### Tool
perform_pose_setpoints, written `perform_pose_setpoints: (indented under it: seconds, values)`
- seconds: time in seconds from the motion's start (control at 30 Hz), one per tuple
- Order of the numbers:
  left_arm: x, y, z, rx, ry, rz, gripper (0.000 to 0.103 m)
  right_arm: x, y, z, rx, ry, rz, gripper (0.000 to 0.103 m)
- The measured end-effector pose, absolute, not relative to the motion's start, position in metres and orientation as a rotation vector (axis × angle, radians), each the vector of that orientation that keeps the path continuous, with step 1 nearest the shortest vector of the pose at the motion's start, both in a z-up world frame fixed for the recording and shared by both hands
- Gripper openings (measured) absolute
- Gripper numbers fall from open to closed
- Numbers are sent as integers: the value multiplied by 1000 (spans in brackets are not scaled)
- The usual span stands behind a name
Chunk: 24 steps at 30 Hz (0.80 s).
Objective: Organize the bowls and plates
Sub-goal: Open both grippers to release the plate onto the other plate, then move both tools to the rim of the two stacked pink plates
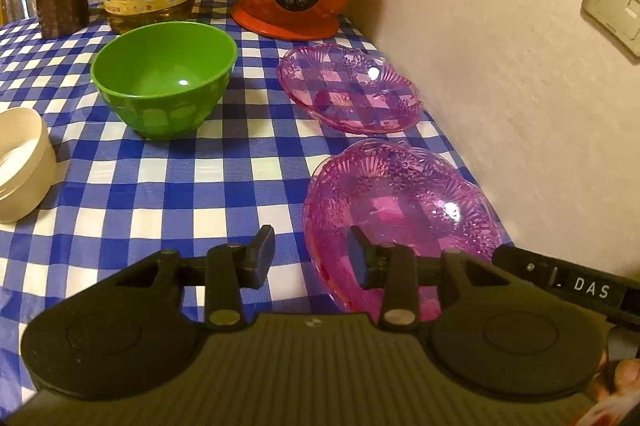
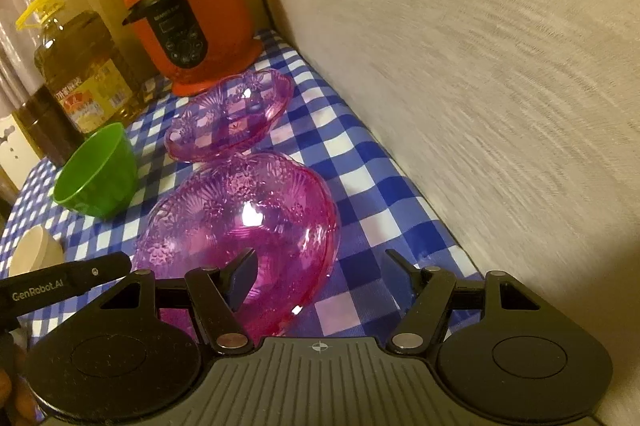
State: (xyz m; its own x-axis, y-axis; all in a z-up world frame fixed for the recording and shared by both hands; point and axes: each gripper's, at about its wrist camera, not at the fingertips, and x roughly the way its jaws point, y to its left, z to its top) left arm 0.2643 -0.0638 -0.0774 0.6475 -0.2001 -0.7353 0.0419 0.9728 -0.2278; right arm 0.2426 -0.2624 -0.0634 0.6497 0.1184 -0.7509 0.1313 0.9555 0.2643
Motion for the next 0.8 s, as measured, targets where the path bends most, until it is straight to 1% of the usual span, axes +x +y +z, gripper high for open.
perform_pose_setpoints:
  seconds: [0.8]
  values:
    - [183, -54, -15, -203, 819, -111, 36, 165, -239, 7, 297, 794, 24, 68]
